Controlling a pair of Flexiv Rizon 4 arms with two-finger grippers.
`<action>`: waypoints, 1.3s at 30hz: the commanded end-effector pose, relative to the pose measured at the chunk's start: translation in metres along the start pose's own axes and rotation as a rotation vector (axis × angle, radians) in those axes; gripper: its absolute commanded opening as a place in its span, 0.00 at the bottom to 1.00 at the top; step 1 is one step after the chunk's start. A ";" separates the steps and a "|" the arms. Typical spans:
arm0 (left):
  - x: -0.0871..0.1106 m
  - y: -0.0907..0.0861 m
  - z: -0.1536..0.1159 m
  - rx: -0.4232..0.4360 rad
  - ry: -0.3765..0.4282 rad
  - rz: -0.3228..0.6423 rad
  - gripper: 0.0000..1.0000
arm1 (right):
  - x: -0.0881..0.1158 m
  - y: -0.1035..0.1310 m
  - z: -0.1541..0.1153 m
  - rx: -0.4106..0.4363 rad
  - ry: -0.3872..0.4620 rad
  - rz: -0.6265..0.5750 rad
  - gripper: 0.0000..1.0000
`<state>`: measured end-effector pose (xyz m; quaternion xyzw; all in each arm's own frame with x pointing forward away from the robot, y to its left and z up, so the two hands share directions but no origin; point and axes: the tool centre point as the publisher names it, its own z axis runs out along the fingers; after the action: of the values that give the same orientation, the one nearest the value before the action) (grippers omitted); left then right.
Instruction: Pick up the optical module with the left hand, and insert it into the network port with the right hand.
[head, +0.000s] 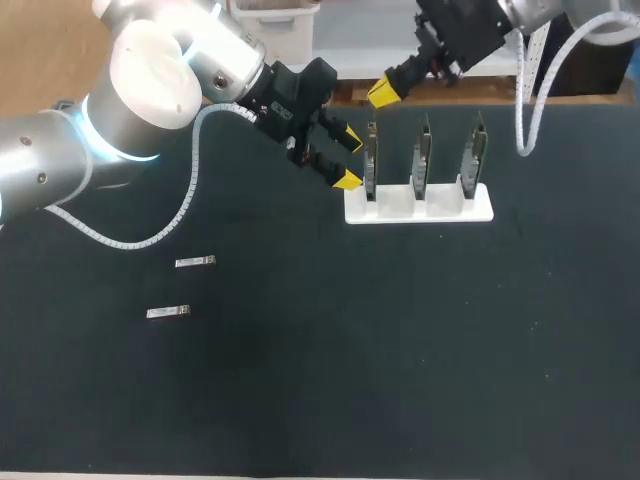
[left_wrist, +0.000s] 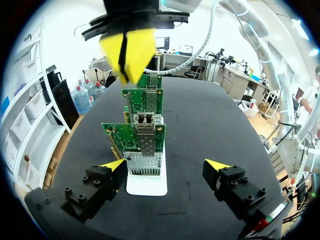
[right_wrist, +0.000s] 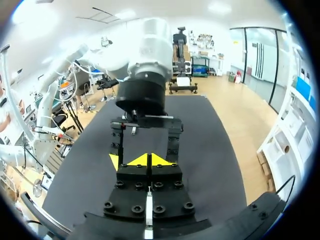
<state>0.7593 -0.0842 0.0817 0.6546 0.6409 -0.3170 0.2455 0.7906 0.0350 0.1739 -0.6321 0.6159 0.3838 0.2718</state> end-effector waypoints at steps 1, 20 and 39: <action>-0.001 0.001 0.000 0.003 0.007 -0.003 1.00 | 0.005 0.015 -0.015 0.047 -0.029 -0.004 0.00; -0.001 0.001 0.000 0.003 0.007 -0.003 1.00 | 0.040 0.035 -0.052 -0.030 -0.008 -0.076 0.00; -0.001 0.001 0.000 0.003 0.007 -0.003 1.00 | 0.060 0.040 -0.068 -0.059 0.016 -0.108 0.00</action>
<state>0.7593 -0.0842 0.0817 0.6546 0.6408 -0.3170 0.2455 0.7533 -0.0581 0.1659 -0.6705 0.5735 0.3817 0.2753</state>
